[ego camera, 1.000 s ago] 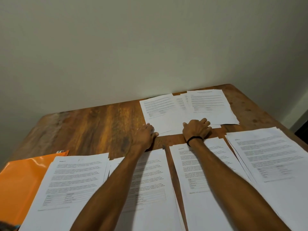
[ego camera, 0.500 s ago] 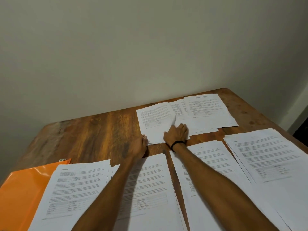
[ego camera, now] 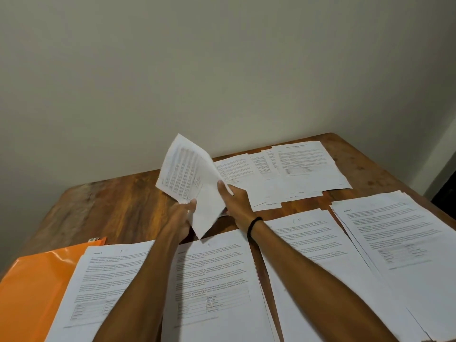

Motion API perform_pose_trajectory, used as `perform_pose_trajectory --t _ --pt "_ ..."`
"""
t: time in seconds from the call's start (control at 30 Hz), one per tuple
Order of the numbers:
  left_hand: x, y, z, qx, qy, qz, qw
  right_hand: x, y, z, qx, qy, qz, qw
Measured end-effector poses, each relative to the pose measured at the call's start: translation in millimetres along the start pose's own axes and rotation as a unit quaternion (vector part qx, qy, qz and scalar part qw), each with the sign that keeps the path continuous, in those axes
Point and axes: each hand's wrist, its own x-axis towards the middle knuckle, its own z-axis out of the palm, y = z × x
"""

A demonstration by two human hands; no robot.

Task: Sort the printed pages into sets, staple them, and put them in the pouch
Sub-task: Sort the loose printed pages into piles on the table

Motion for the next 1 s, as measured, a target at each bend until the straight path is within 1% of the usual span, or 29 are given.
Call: perform_pose_trajectory --t 0.03,0.07,0.1,0.13,0.17,0.2,0.23,0.27,0.3,0.37,0.4,0.43,0.47,0.5,0.53,0.57,0.63,0.67,0.7,0.83,0.93,1.0 --pt "4 -3 -7 -0.001 0.009 -0.007 1.0 3 0 -5 -0.045 0.024 0.003 0.999" --pt "10 -6 -14 0.001 0.018 -0.012 1.0 9 4 -11 -0.114 0.065 0.001 0.991" --pt "12 -7 -20 0.003 0.029 -0.018 0.999 15 9 -18 -0.207 0.12 0.001 0.971" --pt "13 -7 -24 0.004 0.043 -0.025 0.999 21 17 -28 -0.32 0.172 0.008 0.932" --pt "15 -9 -29 0.006 0.058 -0.028 0.998 27 26 -38 -0.432 0.194 0.034 0.88" --pt "16 -9 -32 0.009 0.072 -0.032 0.997 29 34 -47 -0.523 0.187 0.07 0.829" --pt "19 -9 -36 0.012 0.081 -0.034 0.996 31 39 -53 -0.576 0.167 0.101 0.794" --pt "20 -8 -38 0.007 0.084 -0.033 0.996 34 44 -56 -0.599 0.151 0.116 0.778" --pt "19 -7 -38 0.0 0.083 -0.034 0.996 35 46 -57 -0.603 0.141 0.117 0.777" --pt "14 -2 -39 -0.039 0.072 -0.038 0.996 40 47 -54 -0.604 0.143 0.094 0.779" --pt "9 0 -39 -0.066 0.061 -0.043 0.995 41 45 -52 -0.596 0.147 0.079 0.785" --pt "4 2 -41 -0.095 0.055 -0.052 0.993 41 43 -50 -0.573 0.149 0.064 0.803" --pt "-2 5 -43 -0.13 0.05 -0.06 0.988 41 41 -47 -0.528 0.15 0.046 0.835" --pt "-8 8 -47 -0.172 0.046 -0.068 0.982 38 38 -44 -0.461 0.153 0.026 0.874" --pt "-12 11 -52 -0.222 0.039 -0.07 0.972 35 33 -39 -0.382 0.159 0.007 0.91" --pt "-16 16 -59 -0.277 0.028 -0.065 0.958 31 26 -33 -0.3 0.165 -0.007 0.939" --pt "-27 25 -66 -0.357 -0.007 -0.06 0.932 23 10 -21 -0.168 0.168 -0.006 0.971" --pt "-32 29 -67 -0.363 -0.026 -0.059 0.929 19 6 -15 -0.12 0.162 -0.001 0.98" --pt "-36 32 -68 -0.35 -0.033 -0.064 0.934 14 2 -9 -0.08 0.153 0.001 0.985" --pt "-46 41 -63 -0.225 0.004 -0.093 0.97 -11 -13 17 0.069 0.133 -0.014 0.989" --pt "-50 40 -61 -0.187 0.027 -0.076 0.979 -34 -18 36 0.118 0.094 -0.01 0.989" --pt "-55 42 -63 -0.18 0.025 -0.071 0.981 -51 -17 45 0.114 0.074 -0.02 0.991"
